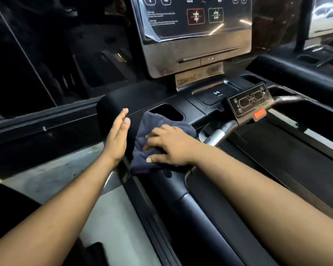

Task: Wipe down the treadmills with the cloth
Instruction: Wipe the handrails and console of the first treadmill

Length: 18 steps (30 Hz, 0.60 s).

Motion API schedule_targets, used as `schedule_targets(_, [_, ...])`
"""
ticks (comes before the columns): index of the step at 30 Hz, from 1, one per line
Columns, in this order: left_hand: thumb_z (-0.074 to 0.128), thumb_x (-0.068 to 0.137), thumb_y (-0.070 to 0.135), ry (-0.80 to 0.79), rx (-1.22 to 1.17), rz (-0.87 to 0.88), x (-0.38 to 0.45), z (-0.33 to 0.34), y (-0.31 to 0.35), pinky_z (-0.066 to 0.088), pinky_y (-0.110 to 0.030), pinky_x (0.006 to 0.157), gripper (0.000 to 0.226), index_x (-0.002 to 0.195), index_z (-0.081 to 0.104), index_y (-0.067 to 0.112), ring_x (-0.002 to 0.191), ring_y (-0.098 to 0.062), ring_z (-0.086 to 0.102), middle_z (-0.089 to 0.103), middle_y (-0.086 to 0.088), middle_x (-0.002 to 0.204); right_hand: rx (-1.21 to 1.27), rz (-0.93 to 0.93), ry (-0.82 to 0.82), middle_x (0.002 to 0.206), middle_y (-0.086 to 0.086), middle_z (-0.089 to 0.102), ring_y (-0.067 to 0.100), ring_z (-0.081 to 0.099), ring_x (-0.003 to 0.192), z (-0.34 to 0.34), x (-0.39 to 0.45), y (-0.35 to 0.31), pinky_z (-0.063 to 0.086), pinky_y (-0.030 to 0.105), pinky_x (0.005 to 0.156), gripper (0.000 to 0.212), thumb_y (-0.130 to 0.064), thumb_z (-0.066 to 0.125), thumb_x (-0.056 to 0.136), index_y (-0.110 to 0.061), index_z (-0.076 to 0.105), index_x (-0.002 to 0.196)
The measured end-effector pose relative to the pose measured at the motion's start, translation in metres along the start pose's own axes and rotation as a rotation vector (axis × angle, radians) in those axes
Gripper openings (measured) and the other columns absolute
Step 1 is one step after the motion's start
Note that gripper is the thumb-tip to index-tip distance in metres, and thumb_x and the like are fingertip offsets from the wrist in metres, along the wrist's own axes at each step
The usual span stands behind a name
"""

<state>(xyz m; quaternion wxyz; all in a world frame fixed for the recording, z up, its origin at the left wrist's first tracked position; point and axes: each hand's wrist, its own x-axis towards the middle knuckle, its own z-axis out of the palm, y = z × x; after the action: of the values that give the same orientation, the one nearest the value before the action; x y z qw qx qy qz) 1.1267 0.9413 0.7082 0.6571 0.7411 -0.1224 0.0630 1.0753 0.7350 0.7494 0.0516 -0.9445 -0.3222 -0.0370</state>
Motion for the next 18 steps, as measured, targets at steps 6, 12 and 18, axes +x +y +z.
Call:
schedule_targets(6, [0.043,0.108,0.032,-0.035,0.03,-0.013,-0.027,0.001,0.004,0.022,-0.012,0.119,0.051,0.156,0.036,0.015,0.147,0.0,0.029,0.034,0.005,0.162,0.008,0.299,-0.126,0.173,0.001,-0.003,0.031,-0.006,0.158,0.009,0.009,-0.034,-0.007,0.068,0.119,0.076,-0.069,0.043,0.097,-0.042,0.015,0.162])
schedule_targets(12, [0.044,0.089,0.068,-0.128,0.066,-0.003,-0.07,0.005,-0.009,0.014,-0.029,0.127,0.076,0.153,0.027,0.032,0.153,-0.002,0.017,0.022,0.014,0.163,0.07,0.121,-0.096,0.168,-0.002,0.026,0.03,0.009,0.157,0.018,-0.03,-0.057,0.021,0.059,0.122,0.077,-0.069,0.029,0.08,-0.04,0.05,0.148])
schedule_targets(18, [0.045,0.089,0.068,-0.074,0.082,-0.06,-0.137,0.026,-0.004,0.013,-0.038,0.129,0.084,0.158,0.02,0.025,0.154,-0.004,0.014,0.019,0.013,0.163,-0.108,0.043,-0.084,0.137,-0.001,0.058,0.028,0.046,0.132,0.002,-0.073,-0.087,0.037,0.048,0.105,0.07,-0.074,0.023,0.09,-0.037,0.072,0.123])
